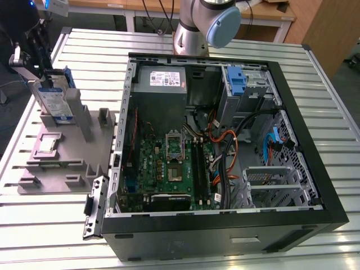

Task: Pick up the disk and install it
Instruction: 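Pick up the disk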

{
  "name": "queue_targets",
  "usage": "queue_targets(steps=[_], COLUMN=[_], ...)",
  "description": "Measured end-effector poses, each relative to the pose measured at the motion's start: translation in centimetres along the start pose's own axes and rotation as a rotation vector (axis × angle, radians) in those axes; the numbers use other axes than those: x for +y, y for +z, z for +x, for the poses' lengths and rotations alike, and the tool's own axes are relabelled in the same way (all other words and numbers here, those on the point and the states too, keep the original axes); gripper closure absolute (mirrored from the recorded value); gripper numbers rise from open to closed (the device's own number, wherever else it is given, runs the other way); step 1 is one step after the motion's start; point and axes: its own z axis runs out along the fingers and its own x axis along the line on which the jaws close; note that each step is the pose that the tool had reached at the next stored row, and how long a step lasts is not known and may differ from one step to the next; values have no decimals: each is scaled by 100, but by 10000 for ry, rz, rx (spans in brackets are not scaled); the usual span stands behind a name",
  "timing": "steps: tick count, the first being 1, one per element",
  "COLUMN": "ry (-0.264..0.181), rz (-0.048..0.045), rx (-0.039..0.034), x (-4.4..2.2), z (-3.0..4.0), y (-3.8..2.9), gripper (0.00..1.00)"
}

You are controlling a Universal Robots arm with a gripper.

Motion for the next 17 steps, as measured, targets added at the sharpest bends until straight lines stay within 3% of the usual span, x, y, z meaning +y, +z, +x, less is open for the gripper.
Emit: queue_targets(steps=[17], ry=[106], rz=[3], rx=[-1], x=[0], z=[0], y=[0], gripper=[65])
